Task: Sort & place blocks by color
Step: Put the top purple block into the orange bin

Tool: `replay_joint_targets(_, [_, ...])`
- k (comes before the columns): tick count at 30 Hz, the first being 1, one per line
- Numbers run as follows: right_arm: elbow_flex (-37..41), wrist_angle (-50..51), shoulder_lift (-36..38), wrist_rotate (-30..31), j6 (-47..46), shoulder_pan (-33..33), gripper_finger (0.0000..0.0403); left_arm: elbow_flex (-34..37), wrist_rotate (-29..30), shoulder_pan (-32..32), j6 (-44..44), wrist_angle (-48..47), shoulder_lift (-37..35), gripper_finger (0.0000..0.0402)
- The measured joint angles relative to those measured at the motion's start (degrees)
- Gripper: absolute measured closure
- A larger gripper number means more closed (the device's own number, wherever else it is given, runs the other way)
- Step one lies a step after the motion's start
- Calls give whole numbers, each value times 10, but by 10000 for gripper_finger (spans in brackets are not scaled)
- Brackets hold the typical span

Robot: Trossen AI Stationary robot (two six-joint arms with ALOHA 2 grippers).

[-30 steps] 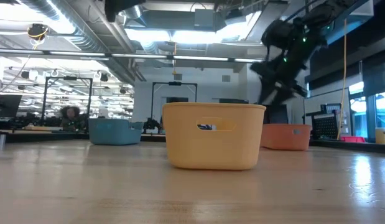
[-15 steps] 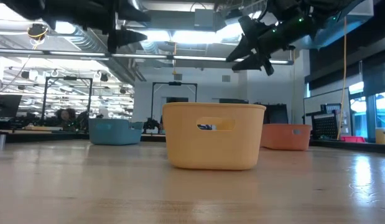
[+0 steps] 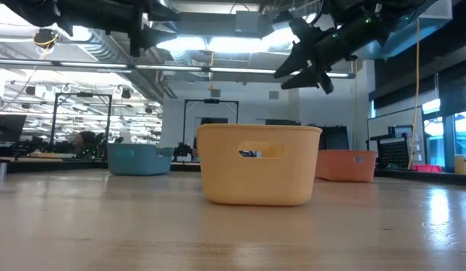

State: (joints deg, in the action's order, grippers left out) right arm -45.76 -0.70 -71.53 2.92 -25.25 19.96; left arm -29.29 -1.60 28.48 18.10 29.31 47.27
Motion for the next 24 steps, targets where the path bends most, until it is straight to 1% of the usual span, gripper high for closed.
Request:
replay_joint_targets(4, [0, 3, -5, 17, 0, -16, 221, -5, 0, 15, -17, -4, 0, 140])
replay_joint_targets(7, [0, -20, -14, 26, 0, -22, 221, -5, -13, 12, -17, -25, 0, 140])
replay_joint_targets(10, [-13, -29, -30, 24, -10, -12, 221, -5, -28, 1, 10, -47, 0, 140])
replay_joint_targets(12, [-44, -11, -48, 15, -10, 6, 221, -5, -29, -7, 29, -48, 0, 140])
replay_joint_targets(15, [-110, 40, -86, -29, 25, 40, 221, -5, -19, -18, 39, -48, 0, 140])
replay_joint_targets(18, [-177, 114, -143, -63, 65, 71, 221, -5, 6, -27, 41, -48, 0, 140])
replay_joint_targets(20, [-212, 149, -183, -76, 98, 88, 221, -5, 21, -32, 50, -48, 0, 140])
replay_joint_targets(24, [-255, 160, -258, -95, 151, 109, 221, -5, 25, -46, 78, -48, 0, 140])
